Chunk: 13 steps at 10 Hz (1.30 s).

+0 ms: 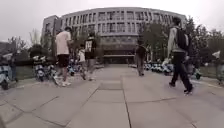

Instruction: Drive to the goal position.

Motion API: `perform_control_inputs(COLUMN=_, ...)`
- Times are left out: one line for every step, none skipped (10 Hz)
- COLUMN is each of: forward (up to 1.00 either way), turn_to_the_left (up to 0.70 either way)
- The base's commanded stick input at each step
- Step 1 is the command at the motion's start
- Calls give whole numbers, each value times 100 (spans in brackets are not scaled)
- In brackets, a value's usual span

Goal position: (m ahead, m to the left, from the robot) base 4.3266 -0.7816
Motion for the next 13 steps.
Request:
perform_control_inputs(forward=70, turn_to_the_left=0)
perform_control_inputs(forward=70, turn_to_the_left=0)
perform_control_inputs(forward=70, turn_to_the_left=0)
perform_control_inputs(forward=70, turn_to_the_left=0)
perform_control_inputs(forward=70, turn_to_the_left=0)
perform_control_inputs(forward=70, turn_to_the_left=0)
perform_control_inputs(forward=70, turn_to_the_left=0)
perform_control_inputs(forward=70, turn_to_the_left=0)
perform_control_inputs(forward=70, turn_to_the_left=0)
perform_control_inputs(forward=70, turn_to_the_left=0)
perform_control_inputs(forward=70, turn_to_the_left=0)
perform_control_inputs(forward=70, turn_to_the_left=0)
perform_control_inputs(forward=70, turn_to_the_left=0)
